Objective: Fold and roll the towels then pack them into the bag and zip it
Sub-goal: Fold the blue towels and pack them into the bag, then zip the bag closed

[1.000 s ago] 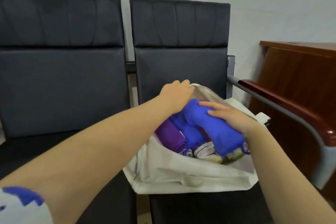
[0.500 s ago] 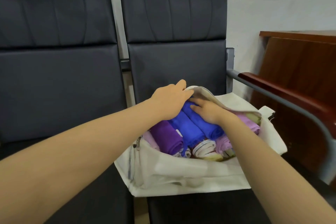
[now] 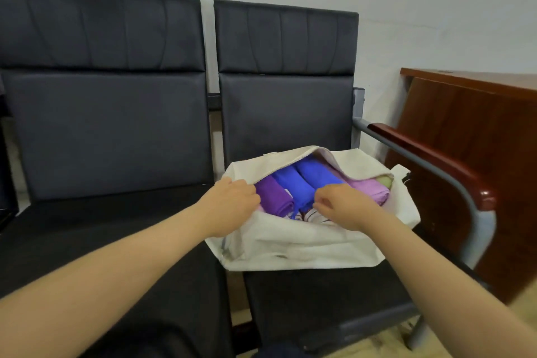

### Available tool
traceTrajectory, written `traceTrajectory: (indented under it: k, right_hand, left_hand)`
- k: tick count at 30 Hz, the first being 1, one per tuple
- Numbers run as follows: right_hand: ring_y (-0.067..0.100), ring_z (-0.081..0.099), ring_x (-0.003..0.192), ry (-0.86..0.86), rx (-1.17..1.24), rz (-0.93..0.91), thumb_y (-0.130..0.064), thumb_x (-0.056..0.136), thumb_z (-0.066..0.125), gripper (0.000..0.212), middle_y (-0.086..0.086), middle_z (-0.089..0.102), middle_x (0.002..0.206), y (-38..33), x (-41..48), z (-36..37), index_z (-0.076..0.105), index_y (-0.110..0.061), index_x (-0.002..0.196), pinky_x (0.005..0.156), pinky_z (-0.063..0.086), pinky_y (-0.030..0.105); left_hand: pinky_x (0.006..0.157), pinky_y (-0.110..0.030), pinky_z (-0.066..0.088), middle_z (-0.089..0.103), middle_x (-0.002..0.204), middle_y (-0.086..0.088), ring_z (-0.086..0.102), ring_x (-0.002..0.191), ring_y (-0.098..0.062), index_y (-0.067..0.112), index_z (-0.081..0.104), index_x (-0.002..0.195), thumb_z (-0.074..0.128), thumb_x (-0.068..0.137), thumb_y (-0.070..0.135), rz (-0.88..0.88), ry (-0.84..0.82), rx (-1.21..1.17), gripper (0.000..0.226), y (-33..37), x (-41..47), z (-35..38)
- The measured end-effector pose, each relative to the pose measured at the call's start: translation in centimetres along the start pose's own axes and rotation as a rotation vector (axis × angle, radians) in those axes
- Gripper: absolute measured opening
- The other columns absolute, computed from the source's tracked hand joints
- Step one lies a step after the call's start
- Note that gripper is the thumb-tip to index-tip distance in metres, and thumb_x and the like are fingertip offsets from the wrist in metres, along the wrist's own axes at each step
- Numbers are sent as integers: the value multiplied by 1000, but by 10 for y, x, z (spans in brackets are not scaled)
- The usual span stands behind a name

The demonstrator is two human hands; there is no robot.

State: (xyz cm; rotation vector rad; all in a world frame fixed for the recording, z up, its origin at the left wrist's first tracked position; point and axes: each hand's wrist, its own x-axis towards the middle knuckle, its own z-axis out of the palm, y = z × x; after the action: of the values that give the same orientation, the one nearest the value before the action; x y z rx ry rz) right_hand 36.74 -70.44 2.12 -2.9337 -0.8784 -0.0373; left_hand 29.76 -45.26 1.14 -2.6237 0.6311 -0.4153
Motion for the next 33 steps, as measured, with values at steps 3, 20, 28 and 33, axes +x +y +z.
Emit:
traceTrajectory:
  k: [3, 20, 28, 33]
  right_hand:
    - [26, 59, 99, -152, 36, 98, -30, 100, 40, 32, 6, 65, 106, -11, -19, 5, 65, -11, 102, 88, 46, 38]
    - [11, 50, 109, -756, -179, 35, -14, 98, 40, 36, -10, 54, 120, 4, 30, 3, 57, -26, 127, 88, 34, 19]
    - [16, 52, 119, -869, -215, -46, -27, 96, 45, 38, -4, 55, 131, 35, 20, -4, 51, -25, 134, 103, 41, 33]
    - [20, 56, 112, -871, -214, -60, -28, 96, 46, 38, 1, 58, 127, 51, 21, -19, 50, -20, 133, 100, 41, 33]
  left_hand:
    - [85, -36, 45, 60, 111, 3, 53, 101, -17, 22, 59, 109, 37, 100, 32, -115, -49, -100, 26, 14, -11, -10]
    - [75, -33, 33, 43, 87, 4, 46, 89, -22, 25, 47, 92, 36, 101, 23, 89, -469, -41, 15, 9, 65, -3]
    - [82, -34, 30, 57, 114, -1, 51, 109, -24, 17, 56, 111, 42, 98, 18, 206, -706, -141, 19, 8, 79, -15]
    - [96, -37, 33, 56, 119, -4, 50, 112, -25, 16, 55, 121, 48, 95, 18, 88, -992, -162, 26, 23, 95, -35]
